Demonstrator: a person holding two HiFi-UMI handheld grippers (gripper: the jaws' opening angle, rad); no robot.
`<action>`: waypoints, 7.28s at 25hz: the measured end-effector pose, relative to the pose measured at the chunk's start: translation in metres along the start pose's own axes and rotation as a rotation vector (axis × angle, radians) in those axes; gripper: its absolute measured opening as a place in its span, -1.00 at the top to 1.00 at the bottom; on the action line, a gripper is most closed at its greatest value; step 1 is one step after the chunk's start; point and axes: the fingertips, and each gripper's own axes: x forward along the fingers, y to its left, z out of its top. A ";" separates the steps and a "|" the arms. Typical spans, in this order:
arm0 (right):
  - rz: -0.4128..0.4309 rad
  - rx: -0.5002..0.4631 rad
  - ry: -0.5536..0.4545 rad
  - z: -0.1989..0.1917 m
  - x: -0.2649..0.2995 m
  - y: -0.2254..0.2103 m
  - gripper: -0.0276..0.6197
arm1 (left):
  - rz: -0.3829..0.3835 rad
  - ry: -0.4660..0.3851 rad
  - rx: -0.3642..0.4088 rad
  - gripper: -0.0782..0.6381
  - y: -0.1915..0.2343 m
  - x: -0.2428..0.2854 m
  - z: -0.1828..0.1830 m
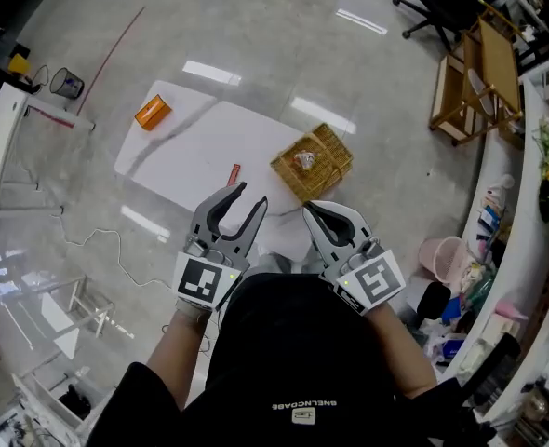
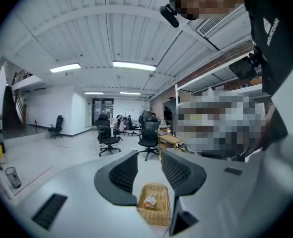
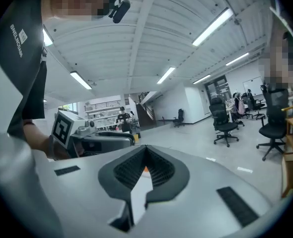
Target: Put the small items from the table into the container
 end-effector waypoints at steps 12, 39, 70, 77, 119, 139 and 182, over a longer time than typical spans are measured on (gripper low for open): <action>0.212 -0.016 0.008 0.001 0.023 0.043 0.91 | 0.302 -0.091 -0.077 0.76 0.022 -0.085 0.017; 0.294 -0.042 0.025 -0.004 0.031 0.082 0.91 | 0.407 -0.218 -0.161 0.77 0.038 -0.149 0.008; 0.041 0.003 0.133 -0.029 0.021 0.041 0.91 | 0.246 0.155 -0.251 0.54 0.098 -0.073 -0.124; -0.054 0.038 0.167 -0.039 0.022 0.028 0.91 | 0.180 0.279 -0.255 0.45 0.118 -0.041 -0.173; -0.265 0.305 0.413 -0.158 0.016 0.002 0.91 | 0.133 0.870 -0.260 0.16 0.182 0.063 -0.523; -0.287 0.374 0.475 -0.205 0.014 -0.001 0.91 | 0.150 0.989 -0.225 0.17 0.188 0.068 -0.605; -0.287 0.379 0.452 -0.196 -0.019 -0.013 0.91 | 0.161 0.989 -0.102 0.47 0.165 0.072 -0.576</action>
